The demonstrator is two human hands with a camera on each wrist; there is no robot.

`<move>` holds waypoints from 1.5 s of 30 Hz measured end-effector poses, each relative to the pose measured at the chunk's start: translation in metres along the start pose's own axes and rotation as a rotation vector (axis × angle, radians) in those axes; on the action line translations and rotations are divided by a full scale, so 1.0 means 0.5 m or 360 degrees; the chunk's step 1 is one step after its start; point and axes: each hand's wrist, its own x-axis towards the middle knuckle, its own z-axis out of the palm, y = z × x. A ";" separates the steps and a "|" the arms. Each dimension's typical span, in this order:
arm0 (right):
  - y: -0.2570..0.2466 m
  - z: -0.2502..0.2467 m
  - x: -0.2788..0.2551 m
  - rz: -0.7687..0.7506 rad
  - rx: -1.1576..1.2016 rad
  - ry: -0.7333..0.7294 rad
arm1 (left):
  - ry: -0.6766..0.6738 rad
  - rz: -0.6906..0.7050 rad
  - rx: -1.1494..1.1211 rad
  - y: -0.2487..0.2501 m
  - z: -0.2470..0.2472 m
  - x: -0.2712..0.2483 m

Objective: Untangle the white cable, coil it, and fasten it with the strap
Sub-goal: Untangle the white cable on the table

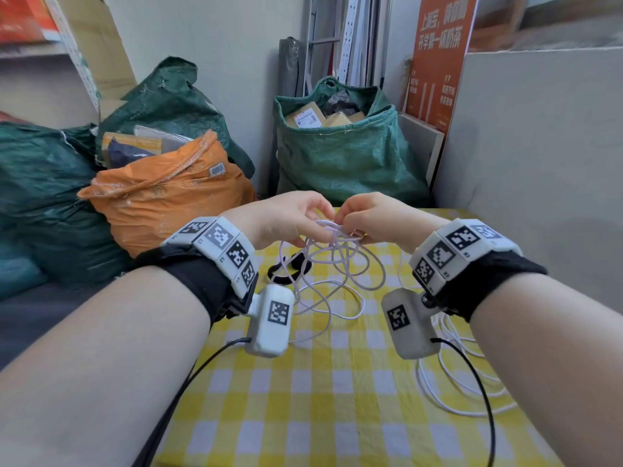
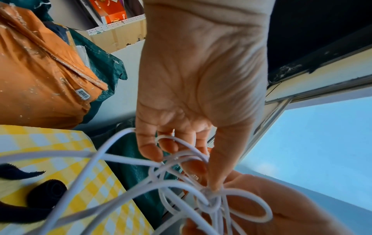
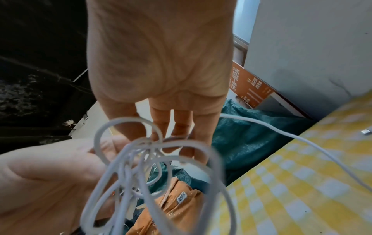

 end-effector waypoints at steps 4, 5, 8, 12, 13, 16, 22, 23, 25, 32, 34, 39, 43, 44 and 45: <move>0.011 0.003 -0.004 0.0060 0.0313 -0.0137 | 0.0127 0.0012 -0.0078 -0.005 0.003 0.000; 0.013 0.004 -0.006 0.0053 0.0353 -0.0161 | 0.0201 0.0026 -0.0069 -0.008 0.004 0.002; 0.013 0.011 -0.010 0.0047 0.0476 -0.0223 | 0.0418 0.0075 -0.0032 -0.015 0.008 0.008; 0.014 0.020 -0.007 0.0109 0.0524 -0.0121 | 0.0594 0.0073 0.0187 -0.013 0.010 0.005; 0.016 0.022 -0.006 0.0125 0.0528 -0.0093 | 0.0626 0.0081 0.0267 -0.012 0.010 0.003; 0.021 0.022 -0.005 0.0127 0.0577 -0.0043 | 0.0503 0.0074 0.0204 -0.013 0.012 0.001; 0.015 0.020 -0.005 0.0121 0.0594 -0.0004 | 0.0186 0.0042 0.0051 -0.019 0.006 -0.011; 0.013 0.019 -0.004 0.0136 0.0594 0.0011 | 0.0171 0.0048 0.0033 -0.020 0.005 -0.011; 0.008 0.019 -0.004 0.0166 0.0570 0.0005 | 0.0193 0.0085 0.0044 -0.021 0.008 -0.009; 0.001 0.028 0.003 0.0210 0.0275 0.0082 | 0.0331 0.0126 0.0162 -0.016 0.020 -0.001; 0.001 0.025 0.002 0.0230 0.0312 0.0064 | 0.0388 0.0170 0.0222 -0.014 0.021 -0.001; 0.005 0.023 0.002 0.0218 0.0361 0.0030 | 0.0352 0.0214 0.0392 -0.012 0.016 0.000; 0.004 0.023 0.002 0.0203 0.0312 0.0056 | 0.0389 0.0275 0.0518 -0.011 0.022 0.004; 0.002 0.022 0.002 0.0206 0.0306 0.0067 | 0.0409 0.0293 0.0559 -0.011 0.024 0.005; 0.001 0.021 0.001 0.0211 0.0303 0.0075 | 0.0427 0.0302 0.0591 -0.012 0.026 0.007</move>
